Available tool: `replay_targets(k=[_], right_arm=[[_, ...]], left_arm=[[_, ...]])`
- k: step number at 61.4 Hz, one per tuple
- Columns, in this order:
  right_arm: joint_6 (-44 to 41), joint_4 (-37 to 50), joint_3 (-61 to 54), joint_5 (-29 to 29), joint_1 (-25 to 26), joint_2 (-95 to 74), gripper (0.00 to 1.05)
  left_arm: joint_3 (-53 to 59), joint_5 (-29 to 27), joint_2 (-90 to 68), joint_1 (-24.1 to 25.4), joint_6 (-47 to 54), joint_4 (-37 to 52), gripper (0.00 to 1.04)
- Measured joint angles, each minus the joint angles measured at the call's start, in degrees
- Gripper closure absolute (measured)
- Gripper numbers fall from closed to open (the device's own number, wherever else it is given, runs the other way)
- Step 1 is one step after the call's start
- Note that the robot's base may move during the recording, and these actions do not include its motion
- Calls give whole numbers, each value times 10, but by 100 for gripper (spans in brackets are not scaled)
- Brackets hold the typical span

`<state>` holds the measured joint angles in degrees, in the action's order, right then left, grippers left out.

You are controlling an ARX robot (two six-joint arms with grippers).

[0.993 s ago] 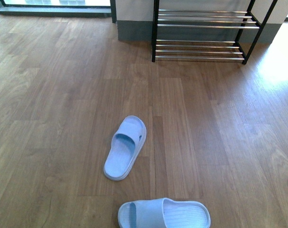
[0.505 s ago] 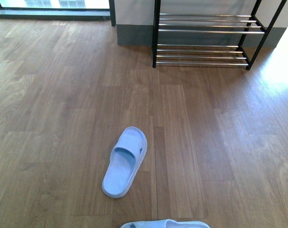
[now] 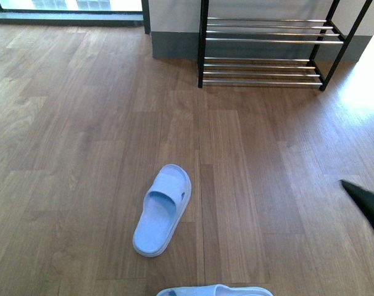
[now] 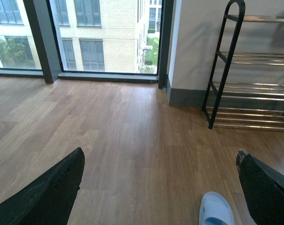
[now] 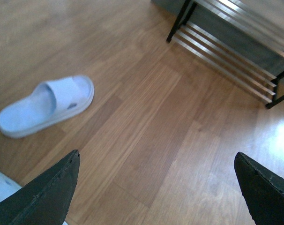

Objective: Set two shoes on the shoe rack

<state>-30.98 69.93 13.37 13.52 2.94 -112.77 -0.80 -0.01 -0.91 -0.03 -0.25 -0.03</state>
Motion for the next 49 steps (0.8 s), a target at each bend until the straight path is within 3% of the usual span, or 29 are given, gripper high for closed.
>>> replay_targets(k=[19, 49], right_arm=[[-110, -32, 197, 20, -6, -395, 9], [-119, -82, 390, 45, -82, -605, 9]], left_arm=[[0, 0, 0, 0, 0, 0, 9], [0, 0, 0, 0, 0, 0, 9]])
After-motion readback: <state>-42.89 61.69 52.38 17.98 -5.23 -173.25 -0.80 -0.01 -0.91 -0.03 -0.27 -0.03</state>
